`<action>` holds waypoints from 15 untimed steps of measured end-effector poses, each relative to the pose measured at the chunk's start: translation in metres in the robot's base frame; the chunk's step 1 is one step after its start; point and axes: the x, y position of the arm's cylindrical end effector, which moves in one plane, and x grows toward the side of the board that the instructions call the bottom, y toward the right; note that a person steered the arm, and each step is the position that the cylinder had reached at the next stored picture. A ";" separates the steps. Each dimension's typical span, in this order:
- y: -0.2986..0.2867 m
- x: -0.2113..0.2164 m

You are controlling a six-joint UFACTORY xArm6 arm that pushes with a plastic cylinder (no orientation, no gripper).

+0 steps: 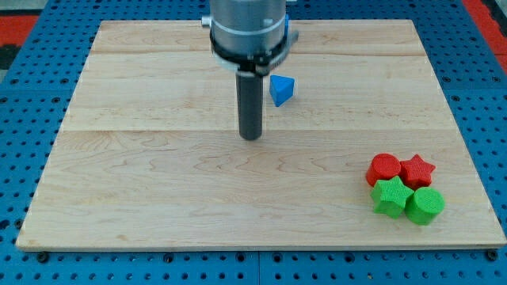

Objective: Slide the blue triangle towards the center right

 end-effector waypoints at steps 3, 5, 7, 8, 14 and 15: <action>0.084 -0.079; 0.099 -0.098; 0.218 -0.151; 0.235 -0.150; 0.218 -0.104; 0.230 -0.099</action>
